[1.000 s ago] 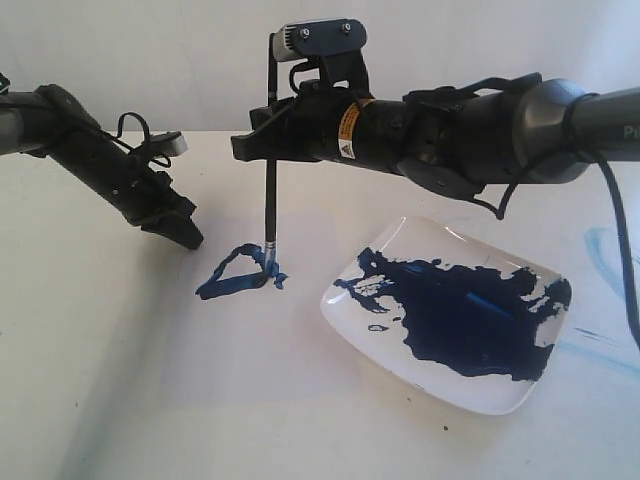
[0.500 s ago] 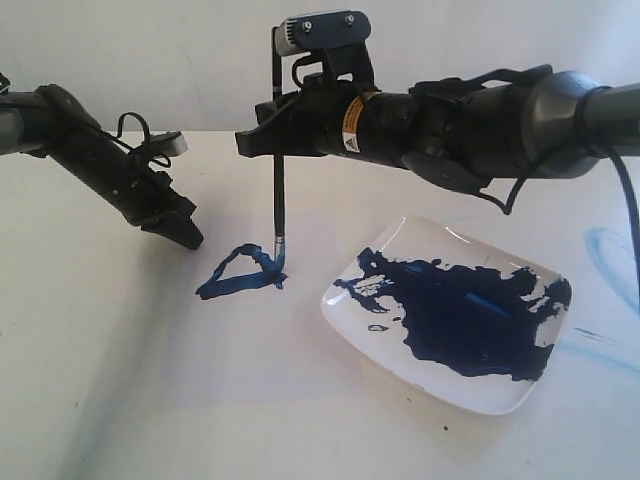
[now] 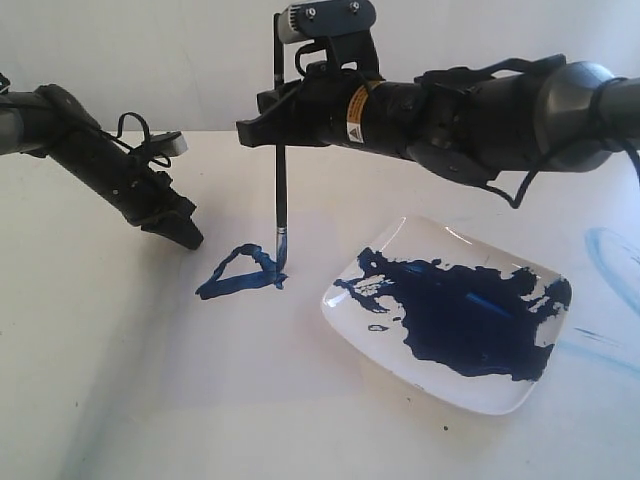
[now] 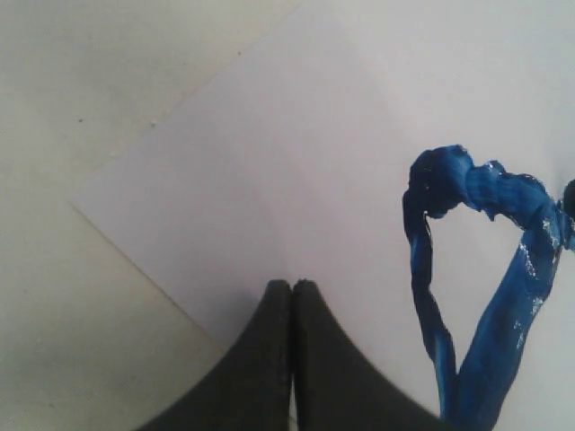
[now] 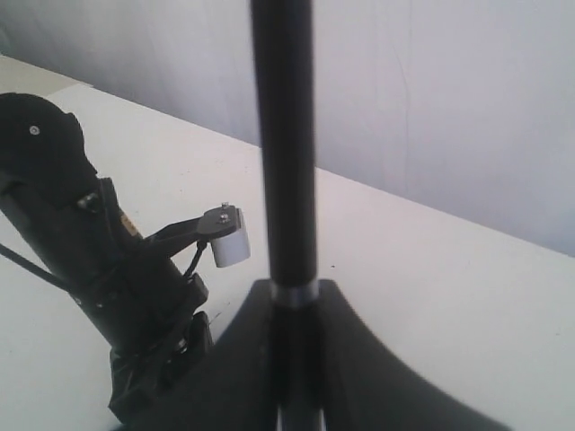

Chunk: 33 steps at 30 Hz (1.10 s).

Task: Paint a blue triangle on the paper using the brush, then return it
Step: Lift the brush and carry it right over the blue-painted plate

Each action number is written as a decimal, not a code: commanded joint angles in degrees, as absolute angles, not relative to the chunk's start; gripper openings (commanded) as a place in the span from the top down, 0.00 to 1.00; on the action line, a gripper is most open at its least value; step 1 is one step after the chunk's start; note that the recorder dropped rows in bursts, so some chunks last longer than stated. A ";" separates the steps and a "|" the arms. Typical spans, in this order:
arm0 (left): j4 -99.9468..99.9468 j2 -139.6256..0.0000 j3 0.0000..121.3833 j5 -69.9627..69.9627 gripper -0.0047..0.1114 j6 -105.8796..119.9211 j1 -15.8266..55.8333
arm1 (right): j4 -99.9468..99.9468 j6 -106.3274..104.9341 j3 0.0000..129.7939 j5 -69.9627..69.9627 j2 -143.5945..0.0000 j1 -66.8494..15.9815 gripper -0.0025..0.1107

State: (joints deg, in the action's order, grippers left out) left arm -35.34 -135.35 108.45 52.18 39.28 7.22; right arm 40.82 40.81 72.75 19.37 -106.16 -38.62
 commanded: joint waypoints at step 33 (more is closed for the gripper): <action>-43.83 -105.88 96.89 54.05 0.96 42.46 -0.32 | 26.36 40.26 45.60 19.09 -64.06 -26.98 0.98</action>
State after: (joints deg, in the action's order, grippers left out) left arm -42.42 -111.92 102.02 54.70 41.09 0.87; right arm 29.59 40.70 49.02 16.94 -68.28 -29.39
